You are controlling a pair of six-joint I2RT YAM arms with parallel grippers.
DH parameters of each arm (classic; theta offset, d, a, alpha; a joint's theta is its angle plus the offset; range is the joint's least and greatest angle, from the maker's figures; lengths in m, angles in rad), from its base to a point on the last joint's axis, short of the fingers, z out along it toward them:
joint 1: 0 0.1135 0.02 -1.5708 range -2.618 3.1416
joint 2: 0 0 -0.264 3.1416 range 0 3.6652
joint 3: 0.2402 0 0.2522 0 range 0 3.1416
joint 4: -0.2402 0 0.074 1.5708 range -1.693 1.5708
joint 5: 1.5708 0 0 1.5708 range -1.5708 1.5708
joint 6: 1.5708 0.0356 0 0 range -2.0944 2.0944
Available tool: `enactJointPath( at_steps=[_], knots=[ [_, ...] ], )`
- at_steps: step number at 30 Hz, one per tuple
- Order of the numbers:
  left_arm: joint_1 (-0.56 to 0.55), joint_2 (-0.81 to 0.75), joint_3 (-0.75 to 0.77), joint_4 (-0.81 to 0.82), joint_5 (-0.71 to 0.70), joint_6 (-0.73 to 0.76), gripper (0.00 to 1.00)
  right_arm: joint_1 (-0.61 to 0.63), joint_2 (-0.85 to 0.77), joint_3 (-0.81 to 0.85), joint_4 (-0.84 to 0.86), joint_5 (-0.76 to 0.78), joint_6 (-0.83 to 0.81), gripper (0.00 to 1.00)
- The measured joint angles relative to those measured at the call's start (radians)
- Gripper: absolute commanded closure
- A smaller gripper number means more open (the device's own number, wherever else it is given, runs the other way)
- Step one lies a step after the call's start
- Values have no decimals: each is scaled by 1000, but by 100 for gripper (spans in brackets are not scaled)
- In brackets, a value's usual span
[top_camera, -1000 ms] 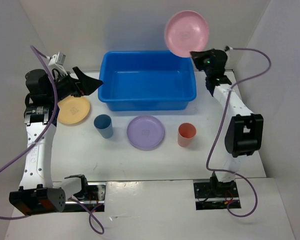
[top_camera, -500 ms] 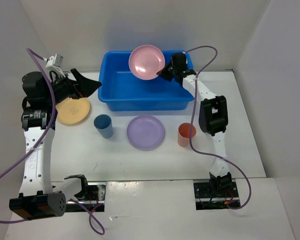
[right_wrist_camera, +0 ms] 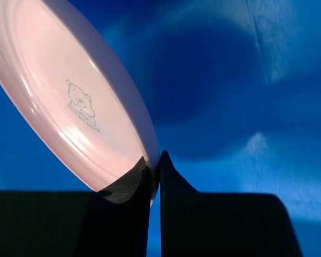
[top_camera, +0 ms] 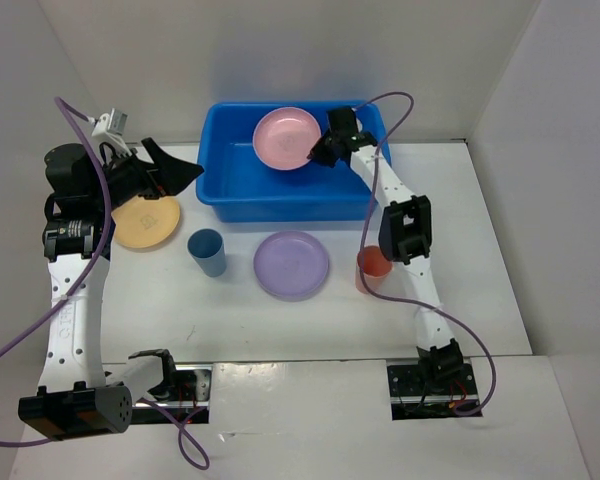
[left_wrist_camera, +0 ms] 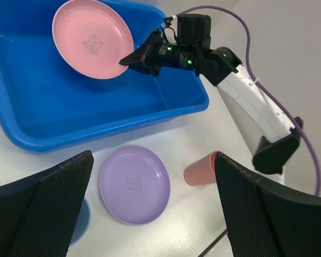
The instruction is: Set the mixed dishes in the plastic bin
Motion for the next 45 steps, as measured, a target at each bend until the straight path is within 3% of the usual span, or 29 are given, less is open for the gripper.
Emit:
enactJointPath(
  at_steps=[5, 11, 14, 15, 22, 27, 31, 36, 42, 44, 45],
  knots=[
    [0, -4, 0, -15, -19, 2, 0, 5, 258, 460, -188, 8, -15, 95],
    [0, -21, 3, -34, -37, 10, 0, 5, 363, 588, -328, 0, -12, 88],
    [0, -23, 3, -41, -40, 22, 0, 5, 370, 599, -389, -2, -8, 73],
    [0, -23, 3, -43, -41, 23, 0, 5, 370, 606, -392, -2, -7, 63],
    [0, -24, 3, -60, -54, 24, 0, 6, 369, 636, -398, -5, -13, 28],
    [0, -28, 24, -107, -112, 50, 0, 13, 336, 636, -414, 3, -38, 19],
    [0, -32, 80, -185, -206, 84, 0, 25, 222, 634, -435, 16, -87, 18],
    [0, -44, 105, -223, -253, 93, 0, 61, -50, 636, -484, 57, -163, 18],
    [40, -51, -91, -122, -252, -52, 1, 131, -422, 595, -594, 146, -248, 17],
    [84, -39, -203, -81, -251, -117, 11, 166, -544, 529, -617, 183, -269, 17],
    [116, -26, -261, -69, -246, -159, 27, 182, -600, 492, -629, 198, -277, 17]
  ],
)
